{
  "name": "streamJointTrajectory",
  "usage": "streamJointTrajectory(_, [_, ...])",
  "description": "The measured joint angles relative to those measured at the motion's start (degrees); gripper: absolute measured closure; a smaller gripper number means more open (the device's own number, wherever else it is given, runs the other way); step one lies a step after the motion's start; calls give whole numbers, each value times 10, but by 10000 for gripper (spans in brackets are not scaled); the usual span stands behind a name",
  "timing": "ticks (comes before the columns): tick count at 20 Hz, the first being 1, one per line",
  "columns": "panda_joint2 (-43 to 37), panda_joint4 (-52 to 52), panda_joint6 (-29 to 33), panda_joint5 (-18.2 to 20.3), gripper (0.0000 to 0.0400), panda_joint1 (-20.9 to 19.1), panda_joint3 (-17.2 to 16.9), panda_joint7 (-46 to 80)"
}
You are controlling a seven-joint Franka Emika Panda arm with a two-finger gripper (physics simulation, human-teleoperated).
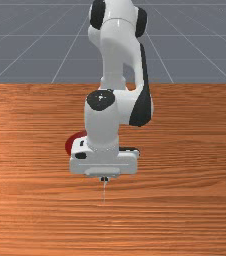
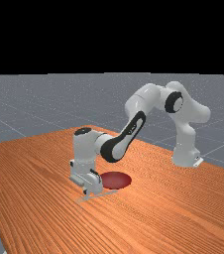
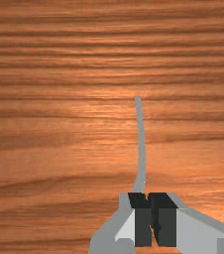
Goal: Put the fork on the plate
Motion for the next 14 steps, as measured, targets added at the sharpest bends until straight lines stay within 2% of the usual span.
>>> streamJointTrajectory(4, [0, -3, 3, -13, 386, 25, -7, 21])
streamJointTrajectory(5, [14, 28, -33, -15, 386, 21, -6, 25])
streamJointTrajectory(6, [2, 2, -2, -6, 386, 22, -10, 39])
streamJointTrajectory(11, [9, 14, -7, -3, 386, -25, -8, -22])
streamJointTrajectory(14, [9, 11, -5, -7, 386, -27, -12, -25])
